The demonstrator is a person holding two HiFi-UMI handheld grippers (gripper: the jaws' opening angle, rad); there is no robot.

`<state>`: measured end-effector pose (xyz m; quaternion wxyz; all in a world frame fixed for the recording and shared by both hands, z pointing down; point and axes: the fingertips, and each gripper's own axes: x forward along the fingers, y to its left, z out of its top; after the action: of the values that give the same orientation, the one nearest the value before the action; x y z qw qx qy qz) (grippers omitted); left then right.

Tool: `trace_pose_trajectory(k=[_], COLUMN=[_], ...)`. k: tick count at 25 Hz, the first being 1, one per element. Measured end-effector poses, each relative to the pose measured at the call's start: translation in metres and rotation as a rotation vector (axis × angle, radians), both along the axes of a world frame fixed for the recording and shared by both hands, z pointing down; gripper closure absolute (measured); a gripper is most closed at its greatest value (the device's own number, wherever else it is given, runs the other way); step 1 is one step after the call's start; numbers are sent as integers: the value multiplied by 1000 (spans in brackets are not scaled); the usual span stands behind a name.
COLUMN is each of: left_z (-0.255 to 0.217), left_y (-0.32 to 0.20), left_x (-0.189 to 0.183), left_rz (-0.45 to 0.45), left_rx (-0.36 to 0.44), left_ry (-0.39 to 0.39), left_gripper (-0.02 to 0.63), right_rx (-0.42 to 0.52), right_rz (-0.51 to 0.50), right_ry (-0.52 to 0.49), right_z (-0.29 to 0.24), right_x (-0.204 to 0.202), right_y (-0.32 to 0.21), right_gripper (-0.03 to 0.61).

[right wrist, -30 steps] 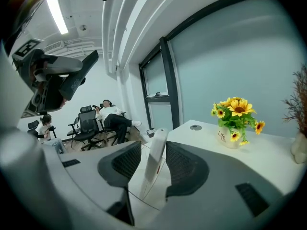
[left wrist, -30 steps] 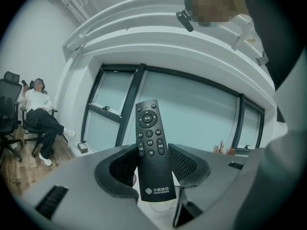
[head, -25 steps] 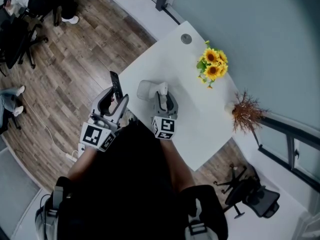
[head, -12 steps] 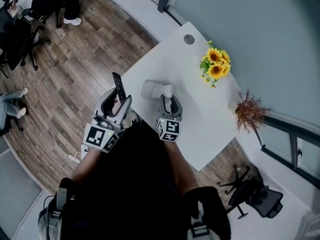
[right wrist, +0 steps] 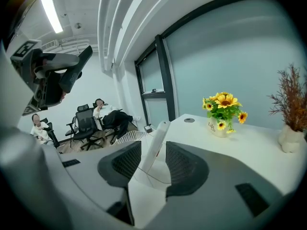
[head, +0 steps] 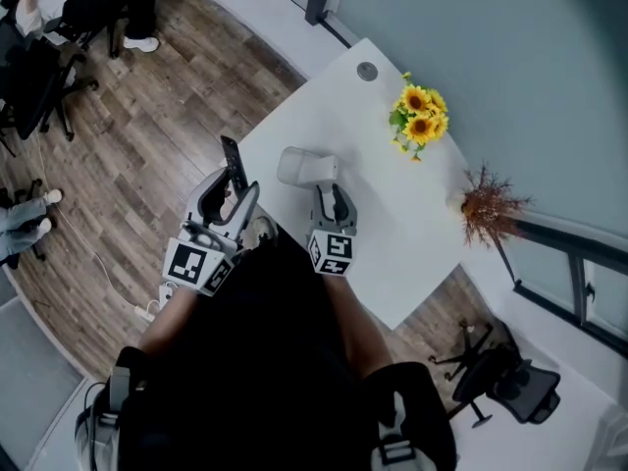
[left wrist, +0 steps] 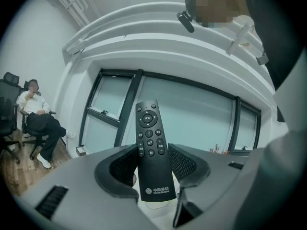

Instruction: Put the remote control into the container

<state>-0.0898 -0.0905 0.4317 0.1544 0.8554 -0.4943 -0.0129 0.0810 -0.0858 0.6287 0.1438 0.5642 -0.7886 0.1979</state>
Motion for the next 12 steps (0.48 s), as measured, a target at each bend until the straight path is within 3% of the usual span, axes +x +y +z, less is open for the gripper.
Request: trace_pose_trajectory(k=[4,7,12], left_z=[-15,-14,-22], left_y=[9,20,40], left_x=[3,0,-1], left_rz=[6,8,11], left_rx=[57,43,61], left_ry=[30,8,5], left_gripper=[408,408,408], right_rx=[24,60,123], right_rz=[10,15,39], right_ry=[-5,-20,-17], right_z=[-11,-23,-49], right_x=[5,4,6], right_y=[7,10,21], right_gripper=[436,439,556])
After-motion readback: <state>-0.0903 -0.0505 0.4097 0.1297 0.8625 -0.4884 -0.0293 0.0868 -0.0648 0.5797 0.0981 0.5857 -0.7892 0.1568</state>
